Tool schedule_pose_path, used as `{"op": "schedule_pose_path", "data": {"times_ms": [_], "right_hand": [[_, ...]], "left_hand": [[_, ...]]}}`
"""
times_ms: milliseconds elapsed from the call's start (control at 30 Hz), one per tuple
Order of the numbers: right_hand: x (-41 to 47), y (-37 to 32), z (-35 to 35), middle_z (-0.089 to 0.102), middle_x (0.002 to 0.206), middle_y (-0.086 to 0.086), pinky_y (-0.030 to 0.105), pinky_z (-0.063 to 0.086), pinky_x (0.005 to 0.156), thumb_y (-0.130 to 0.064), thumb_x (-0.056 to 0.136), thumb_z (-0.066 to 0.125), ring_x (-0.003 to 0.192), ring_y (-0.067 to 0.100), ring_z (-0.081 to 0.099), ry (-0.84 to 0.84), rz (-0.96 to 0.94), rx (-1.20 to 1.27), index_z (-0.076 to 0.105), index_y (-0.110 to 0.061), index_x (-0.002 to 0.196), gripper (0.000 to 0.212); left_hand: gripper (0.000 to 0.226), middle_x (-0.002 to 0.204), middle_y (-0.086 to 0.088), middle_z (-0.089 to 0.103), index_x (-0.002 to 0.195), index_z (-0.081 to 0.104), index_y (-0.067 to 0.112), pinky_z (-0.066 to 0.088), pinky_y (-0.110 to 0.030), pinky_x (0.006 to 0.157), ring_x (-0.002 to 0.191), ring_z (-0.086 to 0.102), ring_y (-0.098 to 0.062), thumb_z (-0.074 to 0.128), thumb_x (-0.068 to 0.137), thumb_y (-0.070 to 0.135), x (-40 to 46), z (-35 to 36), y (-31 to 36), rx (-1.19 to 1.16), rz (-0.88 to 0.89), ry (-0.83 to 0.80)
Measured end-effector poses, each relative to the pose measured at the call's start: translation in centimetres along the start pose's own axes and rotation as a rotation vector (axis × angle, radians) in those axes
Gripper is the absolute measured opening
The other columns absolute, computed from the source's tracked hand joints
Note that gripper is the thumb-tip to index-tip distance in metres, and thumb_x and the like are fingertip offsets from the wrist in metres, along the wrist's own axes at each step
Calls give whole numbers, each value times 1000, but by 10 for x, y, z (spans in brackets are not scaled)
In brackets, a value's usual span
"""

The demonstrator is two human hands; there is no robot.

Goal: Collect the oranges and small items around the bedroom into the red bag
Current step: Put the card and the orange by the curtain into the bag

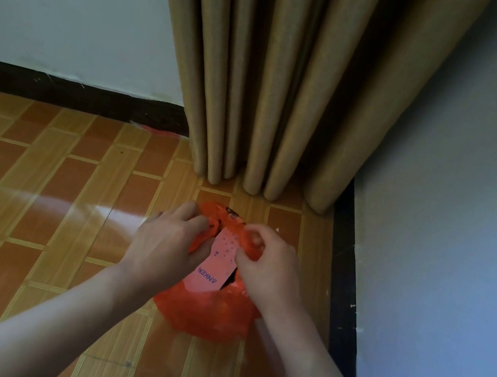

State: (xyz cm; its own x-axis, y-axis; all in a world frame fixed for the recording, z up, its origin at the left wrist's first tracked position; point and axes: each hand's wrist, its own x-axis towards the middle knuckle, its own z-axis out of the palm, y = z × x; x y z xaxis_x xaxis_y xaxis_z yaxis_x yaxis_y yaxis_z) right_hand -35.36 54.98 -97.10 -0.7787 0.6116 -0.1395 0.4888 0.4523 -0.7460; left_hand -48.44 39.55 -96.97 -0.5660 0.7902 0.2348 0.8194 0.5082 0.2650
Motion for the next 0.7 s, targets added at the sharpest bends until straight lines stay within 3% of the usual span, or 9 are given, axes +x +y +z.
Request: {"op": "schedule_pose_path", "data": {"times_ms": [100, 200, 333, 433, 500, 600, 667, 700], "right_hand": [[-1, -14, -13, 67, 104, -20, 28, 60, 85, -33, 94, 71, 102, 1, 65, 138, -102, 135, 64, -36, 126, 32], [-1, -22, -20, 68, 100, -16, 28, 60, 80, -22, 95, 72, 97, 6, 68, 234, -204, 233, 69, -25, 122, 27], [-6, -35, -30, 70, 98, -7, 15, 55, 77, -7, 95, 72, 94, 7, 68, 357, -344, 282, 73, -10, 112, 17], [-6, -41, -34, 70, 106, -1, 17, 55, 86, -1, 96, 71, 102, 10, 68, 420, -458, 277, 72, -5, 115, 20], [0, -33, -31, 64, 119, -2, 18, 54, 92, 1, 96, 66, 110, 9, 64, 378, -426, 184, 69, -7, 124, 29], [6, -15, -24, 50, 131, -10, 24, 56, 93, -4, 94, 63, 111, 7, 61, 162, -167, -49, 62, -18, 135, 44], [9, -9, -24, 57, 120, -9, 31, 60, 86, -11, 94, 63, 100, 11, 64, 39, -33, -184, 67, -23, 124, 33], [9, -11, -27, 63, 108, -9, 33, 60, 79, -14, 95, 62, 92, 11, 66, -4, -4, -208, 70, -25, 115, 24]], "left_hand": [[23, 96, 6, 58, 82, 63, 17, 45, -29, 56, 70, 56, -15, 68, 94, 35, 6, -10, 5, -89, 1, 74], [30, 96, 6, 60, 72, 51, 16, 46, -28, 56, 73, 57, -14, 68, 94, 26, 12, -21, 8, -188, 14, 158], [32, 98, 2, 66, 67, 47, 12, 52, -40, 67, 86, 64, -19, 66, 93, 15, 25, -43, 15, -310, 20, 267], [35, 100, -1, 66, 65, 46, 9, 52, -39, 72, 90, 64, -22, 69, 91, 6, 31, -55, 17, -349, 34, 326], [34, 104, 1, 67, 66, 46, 11, 52, -41, 76, 93, 63, -22, 68, 92, 9, 30, -53, 17, -343, 38, 289], [33, 107, 9, 69, 67, 45, 17, 51, -31, 67, 92, 63, -18, 66, 92, 21, 21, -37, 13, -262, 17, 125], [32, 106, 11, 69, 67, 48, 19, 46, -20, 63, 92, 63, -16, 66, 92, 28, 14, -31, 9, -207, -12, 64], [31, 106, 11, 69, 68, 50, 19, 49, -23, 67, 93, 63, -15, 66, 93, 30, 13, -32, 9, -202, -22, 59]]}}
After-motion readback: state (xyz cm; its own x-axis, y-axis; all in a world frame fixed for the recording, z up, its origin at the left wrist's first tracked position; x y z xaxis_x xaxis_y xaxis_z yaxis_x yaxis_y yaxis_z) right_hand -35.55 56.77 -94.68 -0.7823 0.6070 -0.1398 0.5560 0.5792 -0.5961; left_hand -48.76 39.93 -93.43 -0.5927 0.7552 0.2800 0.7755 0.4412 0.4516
